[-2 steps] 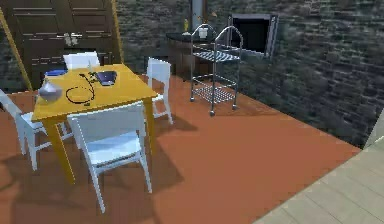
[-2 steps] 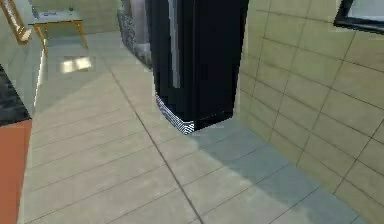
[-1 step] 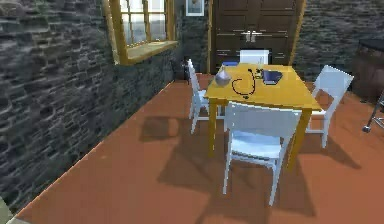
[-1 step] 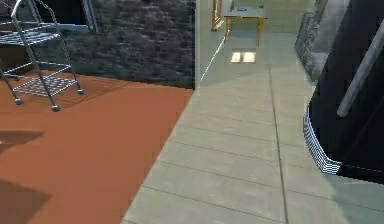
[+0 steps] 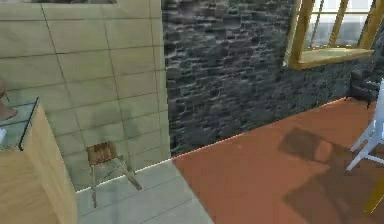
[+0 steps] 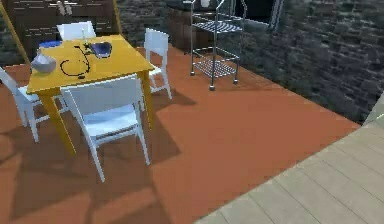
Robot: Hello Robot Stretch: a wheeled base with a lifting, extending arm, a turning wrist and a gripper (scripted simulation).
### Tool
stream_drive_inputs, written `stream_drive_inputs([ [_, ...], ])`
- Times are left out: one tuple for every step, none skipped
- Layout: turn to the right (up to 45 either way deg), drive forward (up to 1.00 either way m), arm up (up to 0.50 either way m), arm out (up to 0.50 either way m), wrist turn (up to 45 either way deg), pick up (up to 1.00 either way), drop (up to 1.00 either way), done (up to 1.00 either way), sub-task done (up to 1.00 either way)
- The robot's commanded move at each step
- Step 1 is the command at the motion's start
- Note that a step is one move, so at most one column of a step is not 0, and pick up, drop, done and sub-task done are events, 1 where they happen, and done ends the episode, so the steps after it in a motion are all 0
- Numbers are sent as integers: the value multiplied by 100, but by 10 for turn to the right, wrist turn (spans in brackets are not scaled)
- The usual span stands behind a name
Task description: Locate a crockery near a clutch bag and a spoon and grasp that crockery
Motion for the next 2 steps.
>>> stream_drive_inputs([
  [-450,0,0,0,0,0,0,0,0],
  [-90,0,0,0,0,0,0,0,0],
])
